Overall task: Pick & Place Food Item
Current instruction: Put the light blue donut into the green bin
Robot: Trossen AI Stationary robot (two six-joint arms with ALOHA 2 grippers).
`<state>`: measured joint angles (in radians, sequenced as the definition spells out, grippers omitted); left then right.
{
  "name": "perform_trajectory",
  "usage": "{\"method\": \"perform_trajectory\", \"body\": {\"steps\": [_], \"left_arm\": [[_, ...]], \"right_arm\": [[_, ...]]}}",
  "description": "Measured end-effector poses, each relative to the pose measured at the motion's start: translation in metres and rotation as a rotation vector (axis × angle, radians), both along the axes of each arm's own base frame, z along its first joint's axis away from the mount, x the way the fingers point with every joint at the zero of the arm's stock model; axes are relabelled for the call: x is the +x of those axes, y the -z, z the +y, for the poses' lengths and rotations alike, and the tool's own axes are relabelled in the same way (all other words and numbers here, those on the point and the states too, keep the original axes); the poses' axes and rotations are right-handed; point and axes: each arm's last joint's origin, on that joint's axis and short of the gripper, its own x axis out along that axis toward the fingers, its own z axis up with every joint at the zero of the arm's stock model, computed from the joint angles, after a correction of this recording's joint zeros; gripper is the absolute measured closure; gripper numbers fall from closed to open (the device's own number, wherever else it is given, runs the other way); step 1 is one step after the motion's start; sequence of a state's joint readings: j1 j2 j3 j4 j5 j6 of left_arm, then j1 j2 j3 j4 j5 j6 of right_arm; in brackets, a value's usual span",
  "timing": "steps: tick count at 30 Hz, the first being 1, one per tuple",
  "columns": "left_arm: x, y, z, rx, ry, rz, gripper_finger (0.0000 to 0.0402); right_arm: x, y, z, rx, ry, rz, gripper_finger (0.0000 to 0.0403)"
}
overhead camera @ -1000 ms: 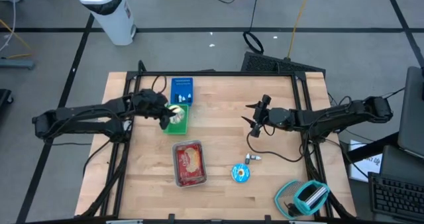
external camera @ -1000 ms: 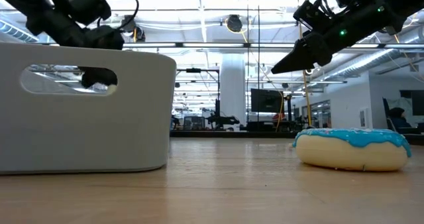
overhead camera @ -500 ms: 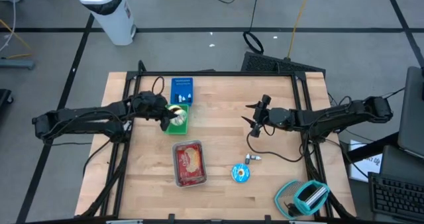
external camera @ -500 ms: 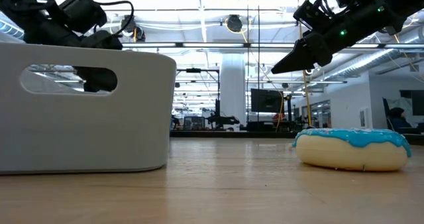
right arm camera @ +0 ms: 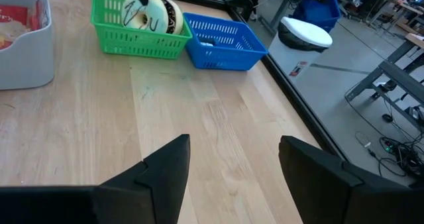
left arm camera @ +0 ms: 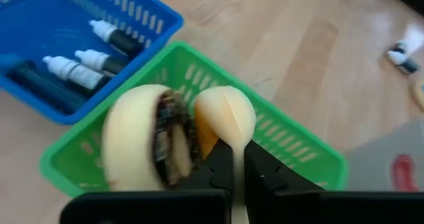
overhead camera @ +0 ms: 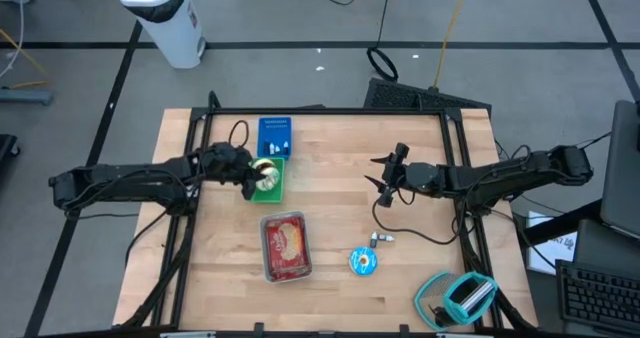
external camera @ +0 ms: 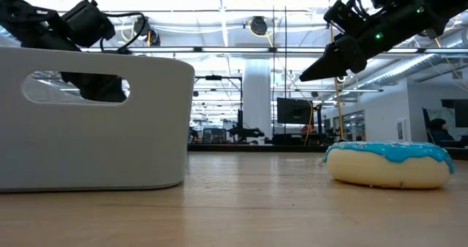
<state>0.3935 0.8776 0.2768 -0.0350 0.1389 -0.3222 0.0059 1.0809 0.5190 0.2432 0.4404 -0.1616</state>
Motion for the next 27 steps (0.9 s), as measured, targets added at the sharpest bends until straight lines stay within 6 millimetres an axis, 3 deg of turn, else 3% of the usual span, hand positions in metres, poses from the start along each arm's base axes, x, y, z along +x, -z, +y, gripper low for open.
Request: {"method": "perform_trajectory", "body": {"steps": [4,13,27], "left_arm": [[-0.0019,0.0052,0.0003,0.028,-0.024,-0.004,0.0392],[-0.0025,0.0069,0.0009,0.044,-0.051,-0.011,0.0347],[-0.0032,0.0068,0.0024,0.022,-0.136,-0.014,0.0333]], "right_arm": [[0.0,0.0,0.0,0.0,0.001,0.0,0.0182],[0.0,0.0001,0.0,-0.001,0.001,0.0,0.0185],[0.0,0.0001,-0.0001,-0.001,0.002,0.001,0.0187]]}}
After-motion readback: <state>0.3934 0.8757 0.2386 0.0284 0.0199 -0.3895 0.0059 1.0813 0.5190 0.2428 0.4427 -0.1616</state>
